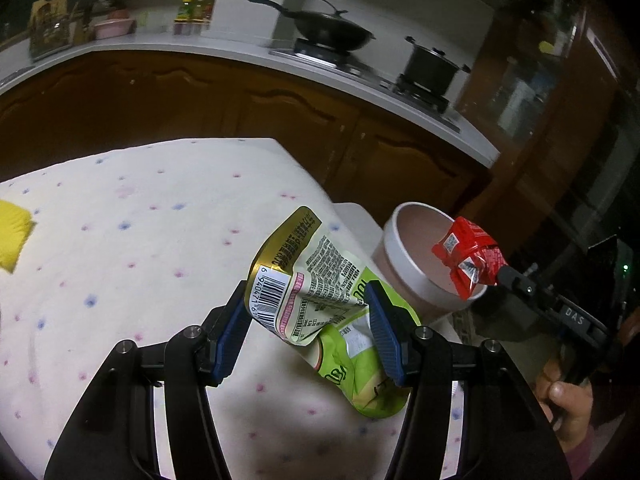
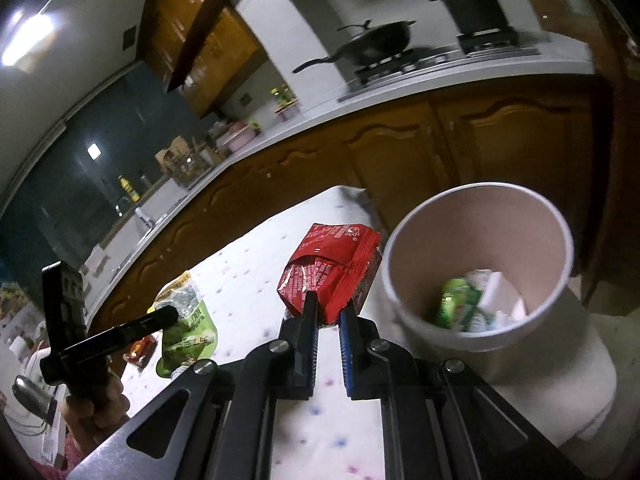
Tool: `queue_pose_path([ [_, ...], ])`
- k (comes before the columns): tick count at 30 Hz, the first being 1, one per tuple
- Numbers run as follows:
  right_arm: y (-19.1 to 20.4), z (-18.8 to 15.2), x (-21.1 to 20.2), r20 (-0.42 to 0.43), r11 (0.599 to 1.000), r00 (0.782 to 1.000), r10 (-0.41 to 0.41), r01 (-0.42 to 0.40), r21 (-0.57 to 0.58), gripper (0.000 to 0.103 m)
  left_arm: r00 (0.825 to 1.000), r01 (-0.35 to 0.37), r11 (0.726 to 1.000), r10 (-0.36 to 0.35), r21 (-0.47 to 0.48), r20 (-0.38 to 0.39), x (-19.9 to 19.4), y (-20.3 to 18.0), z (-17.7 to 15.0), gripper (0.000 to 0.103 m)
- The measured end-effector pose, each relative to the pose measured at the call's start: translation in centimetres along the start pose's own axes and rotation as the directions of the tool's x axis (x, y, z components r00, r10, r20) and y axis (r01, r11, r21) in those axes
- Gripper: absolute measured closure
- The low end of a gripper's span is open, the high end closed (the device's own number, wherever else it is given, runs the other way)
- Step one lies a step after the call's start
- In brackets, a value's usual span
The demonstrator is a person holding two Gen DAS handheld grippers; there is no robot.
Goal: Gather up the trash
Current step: 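Carry pouch and red wrapper over the bin and open both tools to drop them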
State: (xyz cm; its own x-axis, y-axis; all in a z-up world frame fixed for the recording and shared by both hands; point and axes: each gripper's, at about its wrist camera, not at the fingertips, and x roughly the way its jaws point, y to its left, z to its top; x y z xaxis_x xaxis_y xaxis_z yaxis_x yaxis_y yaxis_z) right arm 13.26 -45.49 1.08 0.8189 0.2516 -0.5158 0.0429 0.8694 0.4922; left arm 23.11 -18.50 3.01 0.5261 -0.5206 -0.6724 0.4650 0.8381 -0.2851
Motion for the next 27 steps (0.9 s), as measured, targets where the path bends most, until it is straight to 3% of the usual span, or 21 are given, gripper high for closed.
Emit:
queue_pose_path([
  [13,-4.9,0.8,-3.3,0.056,0.995,0.995,-0.082,0.078,0.06,0.094,0.997,0.078,0.994,-0.077,0.072,-0.018,3.0,-5.4,2.0,0.047],
  [27,-9.0,2.6,-4.4,0.089,0.989,0.989,-0.117,0.108,0.102,0.094,0.994,0.098,0.98,-0.089,0.175,-0.056,8.4,-11.3,4.3,0.047],
])
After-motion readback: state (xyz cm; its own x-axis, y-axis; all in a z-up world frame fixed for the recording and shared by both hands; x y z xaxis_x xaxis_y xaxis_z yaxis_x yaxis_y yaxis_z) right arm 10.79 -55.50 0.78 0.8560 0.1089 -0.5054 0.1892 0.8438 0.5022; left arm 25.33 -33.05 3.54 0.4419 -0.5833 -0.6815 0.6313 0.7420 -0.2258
